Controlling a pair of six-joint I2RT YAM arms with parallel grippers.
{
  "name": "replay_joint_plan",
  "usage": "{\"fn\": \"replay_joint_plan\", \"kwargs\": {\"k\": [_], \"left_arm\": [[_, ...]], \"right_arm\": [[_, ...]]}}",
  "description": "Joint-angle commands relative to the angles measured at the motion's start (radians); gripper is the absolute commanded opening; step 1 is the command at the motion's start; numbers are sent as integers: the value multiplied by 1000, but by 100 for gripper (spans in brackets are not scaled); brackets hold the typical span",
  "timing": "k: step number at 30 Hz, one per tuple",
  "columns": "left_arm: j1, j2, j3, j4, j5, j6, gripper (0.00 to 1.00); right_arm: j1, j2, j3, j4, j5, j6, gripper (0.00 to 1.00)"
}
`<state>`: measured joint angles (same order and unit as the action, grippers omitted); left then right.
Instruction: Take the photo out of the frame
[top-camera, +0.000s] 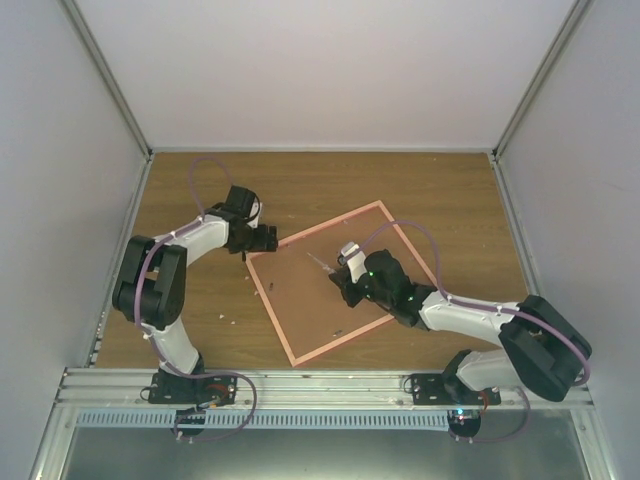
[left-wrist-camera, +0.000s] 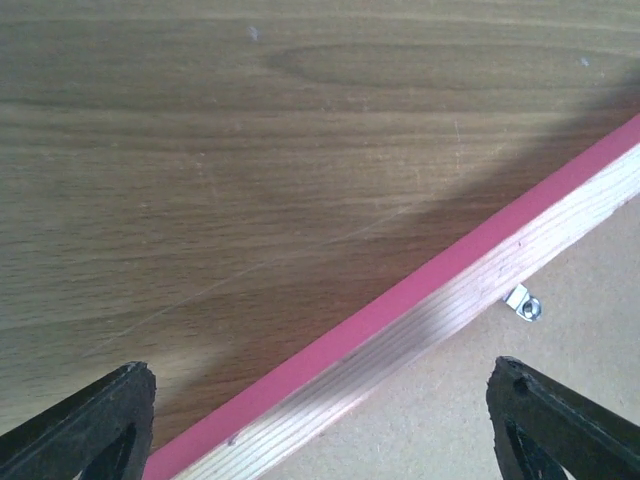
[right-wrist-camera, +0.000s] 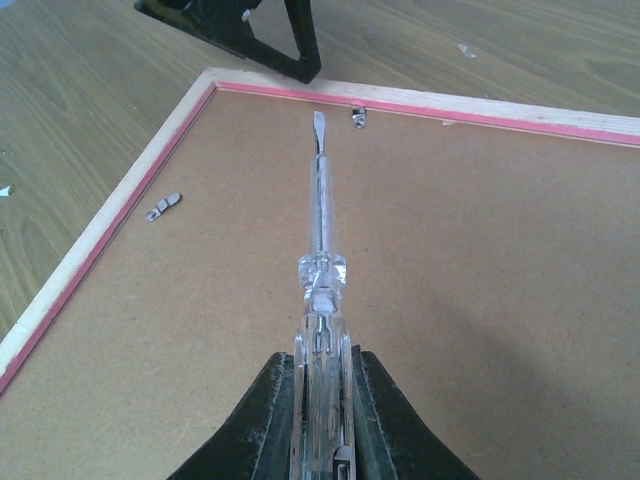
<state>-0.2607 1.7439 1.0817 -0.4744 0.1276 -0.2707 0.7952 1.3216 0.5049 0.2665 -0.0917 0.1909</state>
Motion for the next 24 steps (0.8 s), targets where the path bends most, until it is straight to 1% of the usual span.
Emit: {"fn": "replay_joint_plan", "kwargs": {"k": [1, 8, 13, 14, 18, 24], "left_arm": [[7, 23, 14, 2, 79, 42, 90], [7, 25, -55, 19, 85, 15, 83], [2, 33, -78, 24, 76, -4, 76], [3, 35, -78, 18, 74, -11, 72], [-5, 17, -105, 18, 70, -50, 63], [-34, -48, -211, 61, 80, -123, 50]], "right_arm": [[-7, -4, -8, 51, -7, -18, 1], [-7, 5, -3, 56, -17, -18, 1], [-7, 5, -3, 60, -29, -16, 1], [-7, 6, -3, 60, -31, -16, 1], [-7, 8, 1, 55, -31, -14, 1], [-7, 28, 25, 24, -38, -11, 1]]}}
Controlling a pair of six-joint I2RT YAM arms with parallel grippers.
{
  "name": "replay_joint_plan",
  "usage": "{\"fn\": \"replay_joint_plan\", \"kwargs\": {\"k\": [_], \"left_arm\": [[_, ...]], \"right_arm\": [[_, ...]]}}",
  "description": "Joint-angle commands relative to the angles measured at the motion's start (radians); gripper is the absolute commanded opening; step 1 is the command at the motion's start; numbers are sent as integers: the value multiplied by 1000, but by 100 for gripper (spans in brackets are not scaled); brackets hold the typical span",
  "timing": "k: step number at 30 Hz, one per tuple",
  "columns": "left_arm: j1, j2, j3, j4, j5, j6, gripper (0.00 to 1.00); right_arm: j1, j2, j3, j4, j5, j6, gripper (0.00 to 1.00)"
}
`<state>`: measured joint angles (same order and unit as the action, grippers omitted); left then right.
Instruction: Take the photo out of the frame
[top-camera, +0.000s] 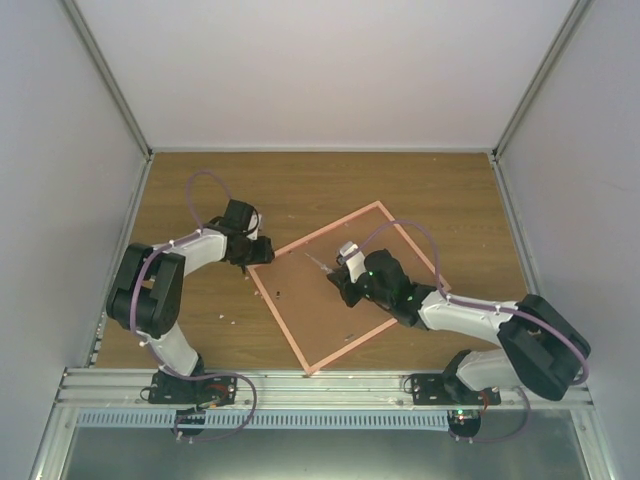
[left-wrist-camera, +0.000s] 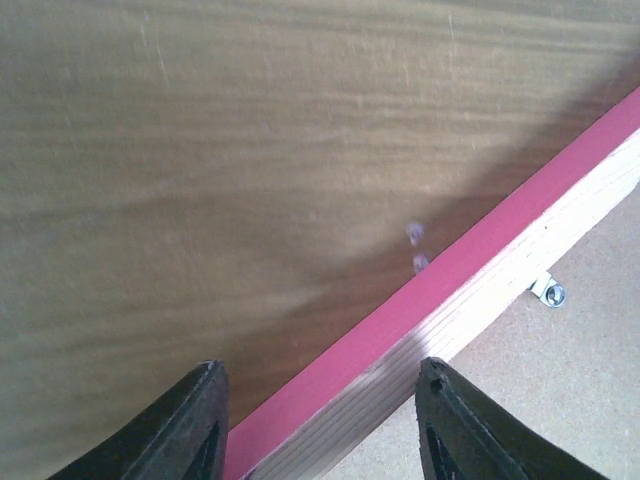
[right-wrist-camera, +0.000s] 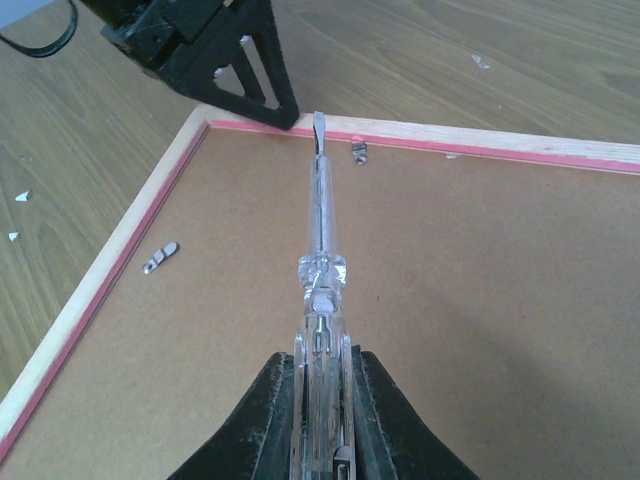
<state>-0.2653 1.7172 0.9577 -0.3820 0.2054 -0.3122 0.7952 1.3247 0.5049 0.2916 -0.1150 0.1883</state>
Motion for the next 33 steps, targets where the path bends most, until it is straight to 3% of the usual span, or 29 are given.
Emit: {"fn": "replay_joint_plan", "kwargs": {"k": [1, 6, 9, 13, 18, 24, 33], "left_arm": [[-38, -32, -106, -21, 5, -97, 49], [-71, -85, -199, 21, 30, -164, 45], [-110, -116, -220, 15, 19, -161, 50], [-192, -123, -180, -37, -70, -112, 58], [-249, -66, -110, -86, -150, -82, 59], [-276, -26, -83, -93, -158, -59, 48], [-279, -105, -171, -53, -105, -133, 29]], "right_arm": [[-7, 32, 34, -12, -19, -7, 1], [-7, 73, 81, -81, -23, 0, 1], [-7, 87, 92, -107, -17, 4, 1], [-9, 86, 87, -111, -9, 8, 1], [-13, 83, 93, -127, -2, 8, 1], [-16, 80, 96, -164, 7, 6, 1], [-18, 153, 161, -246, -4, -3, 1]]}}
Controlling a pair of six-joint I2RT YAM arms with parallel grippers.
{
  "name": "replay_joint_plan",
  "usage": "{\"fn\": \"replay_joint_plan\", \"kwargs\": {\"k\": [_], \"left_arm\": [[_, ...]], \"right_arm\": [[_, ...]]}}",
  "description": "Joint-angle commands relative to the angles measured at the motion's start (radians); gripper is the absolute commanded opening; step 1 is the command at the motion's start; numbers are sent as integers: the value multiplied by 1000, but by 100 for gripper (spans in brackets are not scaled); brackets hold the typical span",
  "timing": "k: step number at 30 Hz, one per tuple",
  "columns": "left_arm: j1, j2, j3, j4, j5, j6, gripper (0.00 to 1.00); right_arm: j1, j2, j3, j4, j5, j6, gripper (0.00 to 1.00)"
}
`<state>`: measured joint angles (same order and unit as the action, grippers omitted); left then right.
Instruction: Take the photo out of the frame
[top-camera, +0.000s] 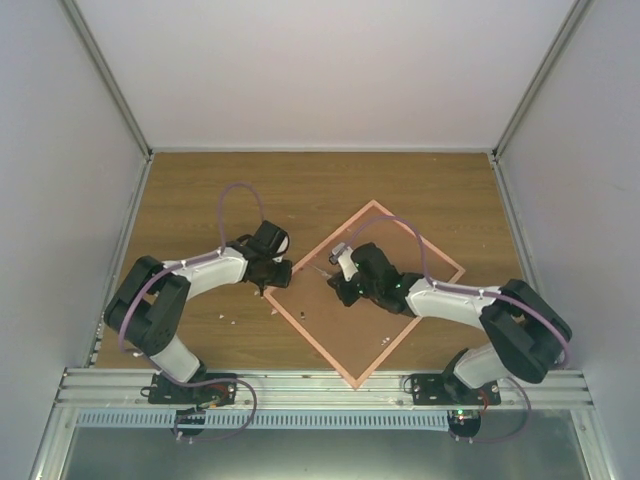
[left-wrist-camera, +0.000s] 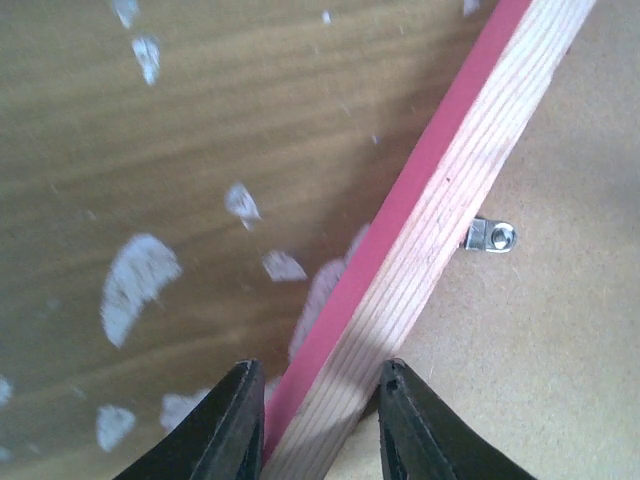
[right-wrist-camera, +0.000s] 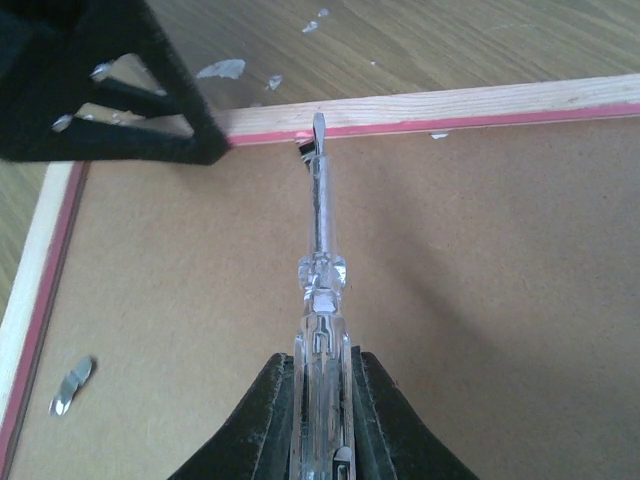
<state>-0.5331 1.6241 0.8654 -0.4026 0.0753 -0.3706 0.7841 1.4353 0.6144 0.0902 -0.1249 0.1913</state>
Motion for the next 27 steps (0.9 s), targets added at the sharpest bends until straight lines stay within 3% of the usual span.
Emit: {"fn": "replay_joint_plan", "kwargs": {"k": [1, 9, 27], "left_arm": [[-11, -20, -94, -21, 39, -86, 28], [-22, -65, -207, 45, 97, -178, 16], [-100, -115, -224, -3, 26, -213, 18]], "right_arm": [[-6, 56, 63, -53, 3, -8, 1], [-8, 116, 118, -128, -21, -13, 1], [-9, 170, 192, -217, -82, -42, 1]]}}
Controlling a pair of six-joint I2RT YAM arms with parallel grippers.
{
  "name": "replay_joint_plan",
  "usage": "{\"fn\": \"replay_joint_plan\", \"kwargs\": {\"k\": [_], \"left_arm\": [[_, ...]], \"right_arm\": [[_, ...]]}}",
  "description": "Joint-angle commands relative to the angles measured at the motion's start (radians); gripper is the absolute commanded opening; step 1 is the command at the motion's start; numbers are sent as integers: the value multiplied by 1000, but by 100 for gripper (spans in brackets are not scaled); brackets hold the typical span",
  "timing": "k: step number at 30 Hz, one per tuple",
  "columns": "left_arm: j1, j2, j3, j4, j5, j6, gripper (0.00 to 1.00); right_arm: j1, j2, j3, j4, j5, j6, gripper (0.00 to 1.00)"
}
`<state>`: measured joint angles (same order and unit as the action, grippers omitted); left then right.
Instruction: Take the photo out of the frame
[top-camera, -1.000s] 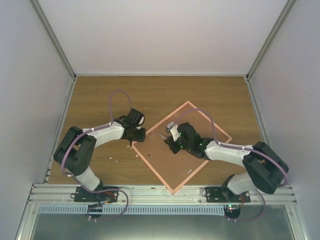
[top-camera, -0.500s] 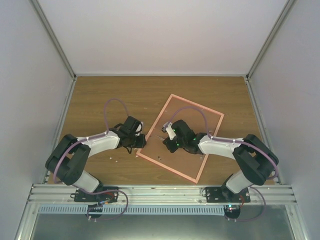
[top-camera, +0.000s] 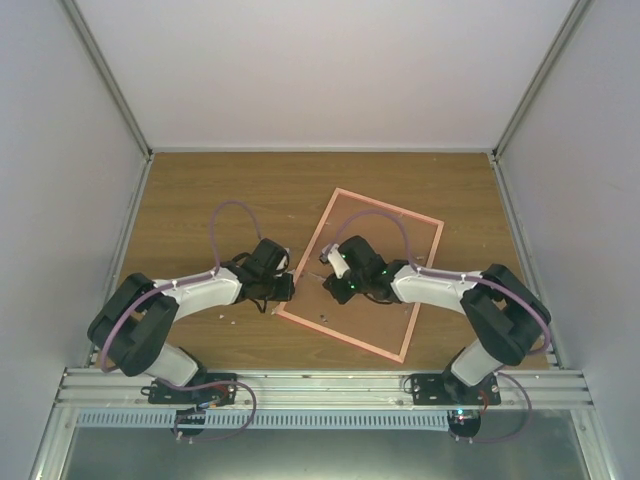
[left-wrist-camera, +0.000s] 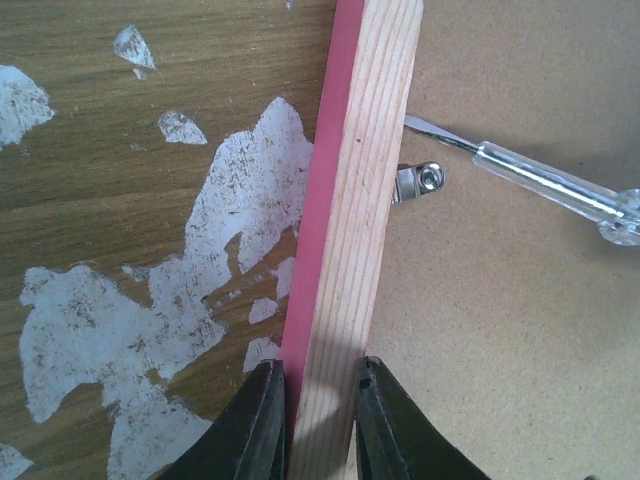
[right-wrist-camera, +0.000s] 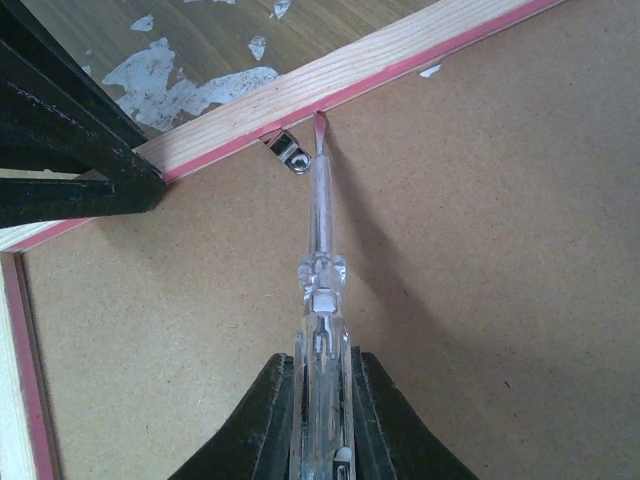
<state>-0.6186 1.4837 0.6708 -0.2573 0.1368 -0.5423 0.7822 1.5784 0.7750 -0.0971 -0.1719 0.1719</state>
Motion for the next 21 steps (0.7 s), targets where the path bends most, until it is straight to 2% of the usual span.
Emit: {"fn": "replay_joint_plan", "kwargs": {"k": [1, 21], "left_arm": [[-16, 25, -27, -149, -38, -42, 18], [-20, 36, -19, -150, -53, -48, 18]], "right_arm": [[-7, 31, 35, -37, -37, -24, 1], [-5, -9, 34, -157, -124, -98, 1]]}}
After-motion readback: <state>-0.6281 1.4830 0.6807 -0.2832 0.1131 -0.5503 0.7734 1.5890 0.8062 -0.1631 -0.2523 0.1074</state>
